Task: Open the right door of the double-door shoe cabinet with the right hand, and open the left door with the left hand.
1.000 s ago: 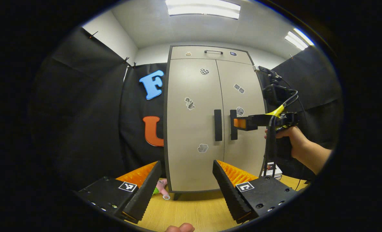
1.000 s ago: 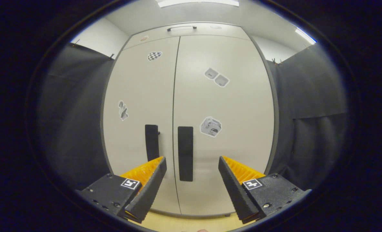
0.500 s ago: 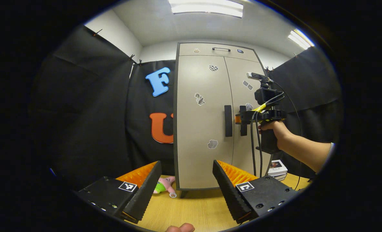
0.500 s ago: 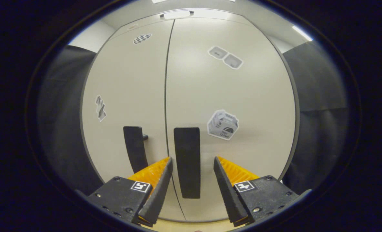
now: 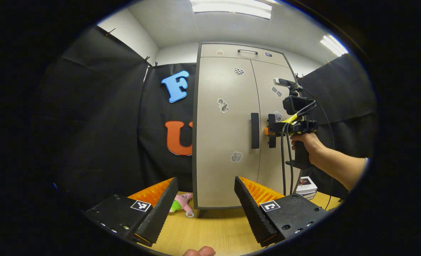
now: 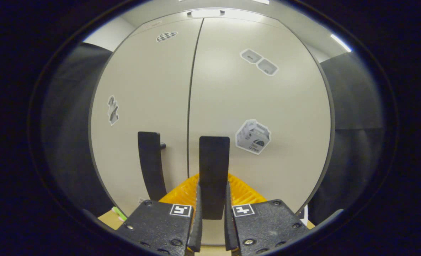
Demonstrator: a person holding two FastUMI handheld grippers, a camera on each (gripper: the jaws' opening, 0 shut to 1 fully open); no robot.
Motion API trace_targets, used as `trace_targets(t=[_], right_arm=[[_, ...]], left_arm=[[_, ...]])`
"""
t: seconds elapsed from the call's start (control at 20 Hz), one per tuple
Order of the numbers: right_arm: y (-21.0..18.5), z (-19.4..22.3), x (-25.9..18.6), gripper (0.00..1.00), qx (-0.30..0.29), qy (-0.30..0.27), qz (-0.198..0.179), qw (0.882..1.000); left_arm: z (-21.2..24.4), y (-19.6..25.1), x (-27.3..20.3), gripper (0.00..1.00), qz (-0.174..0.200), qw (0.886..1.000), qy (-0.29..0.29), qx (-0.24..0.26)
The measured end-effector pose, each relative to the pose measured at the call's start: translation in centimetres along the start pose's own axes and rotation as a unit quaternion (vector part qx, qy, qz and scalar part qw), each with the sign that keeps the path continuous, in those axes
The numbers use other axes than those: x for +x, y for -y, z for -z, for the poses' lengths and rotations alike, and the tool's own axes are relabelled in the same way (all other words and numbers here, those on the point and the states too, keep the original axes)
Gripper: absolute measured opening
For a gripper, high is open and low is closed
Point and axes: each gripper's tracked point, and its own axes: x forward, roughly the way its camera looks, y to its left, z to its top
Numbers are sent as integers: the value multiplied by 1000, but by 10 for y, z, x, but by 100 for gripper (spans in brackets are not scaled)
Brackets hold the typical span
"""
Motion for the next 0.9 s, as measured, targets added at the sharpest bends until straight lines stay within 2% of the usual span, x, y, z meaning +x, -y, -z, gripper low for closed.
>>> trace_targets(t=[0.1, 0.4, 0.9], right_arm=[[-1, 1, -4, 23, 14, -3, -11, 1000], [8, 4, -54, 23, 22, -11, -43, 999], [49, 11, -129, 17, 20, -15, -68, 997]], left_arm=[[0, -1, 2, 95, 3, 1000, 1, -1], [-5, 1, -6, 95, -3, 1000, 21, 10], [-6, 17, -9, 95, -3, 1000, 23, 7]])
